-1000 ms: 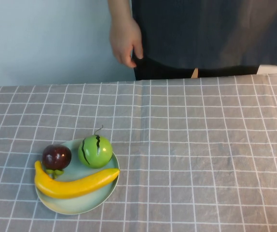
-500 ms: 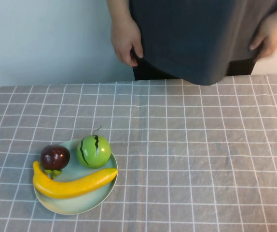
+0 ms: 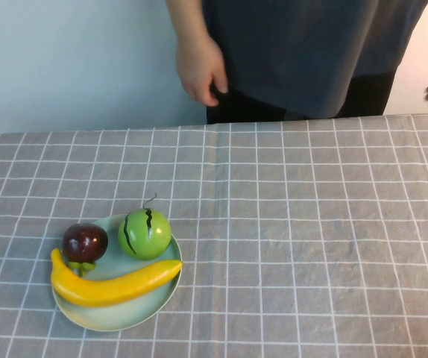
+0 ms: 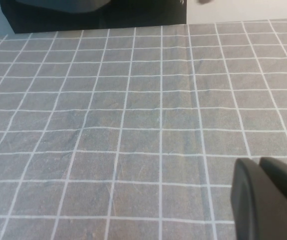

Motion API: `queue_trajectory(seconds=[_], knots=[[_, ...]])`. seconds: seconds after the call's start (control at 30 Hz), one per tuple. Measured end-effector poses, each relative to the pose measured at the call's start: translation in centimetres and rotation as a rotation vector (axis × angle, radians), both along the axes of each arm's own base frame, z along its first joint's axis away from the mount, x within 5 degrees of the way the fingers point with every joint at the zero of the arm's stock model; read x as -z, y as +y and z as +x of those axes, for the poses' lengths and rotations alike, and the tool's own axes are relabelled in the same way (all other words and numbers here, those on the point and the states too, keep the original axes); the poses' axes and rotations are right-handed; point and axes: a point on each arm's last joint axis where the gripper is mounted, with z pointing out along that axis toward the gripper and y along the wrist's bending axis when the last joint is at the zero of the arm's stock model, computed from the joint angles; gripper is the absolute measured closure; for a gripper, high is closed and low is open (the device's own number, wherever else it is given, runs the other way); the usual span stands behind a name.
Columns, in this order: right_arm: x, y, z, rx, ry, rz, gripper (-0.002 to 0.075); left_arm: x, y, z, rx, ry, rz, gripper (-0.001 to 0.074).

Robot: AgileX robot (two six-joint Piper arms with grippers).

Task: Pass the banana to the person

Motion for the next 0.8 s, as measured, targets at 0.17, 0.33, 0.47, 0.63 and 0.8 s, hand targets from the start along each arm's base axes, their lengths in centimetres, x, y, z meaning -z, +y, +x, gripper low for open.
queue_trajectory(seconds=[0.17, 0.33, 0.47, 0.63, 0.8], knots=[[0.0, 0.0, 0.0, 0.000, 0.000, 0.000, 0.0733, -0.2, -0.1, 0.0, -0.010, -0.015, -0.085, 0.0739], [0.0, 0.0, 0.0, 0.000, 0.000, 0.000, 0.0733, -1.0, -0.5, 0.2, -0.034, -0.101, -0.387, 0.0739], [0.0, 0.0, 0.0, 0.000, 0.000, 0.000, 0.0733, -1.8, -0.5, 0.3, -0.040, -0.176, -0.512, 0.0739], [0.0, 0.0, 0.0, 0.000, 0.000, 0.000, 0.0733, -2.5, -0.4, 0.4, -0.039, -0.251, -0.532, 0.0739], [0.0, 0.0, 0.0, 0.000, 0.000, 0.000, 0.0733, -2.6, -0.3, 0.4, -0.043, -0.263, -0.561, 0.0739]])
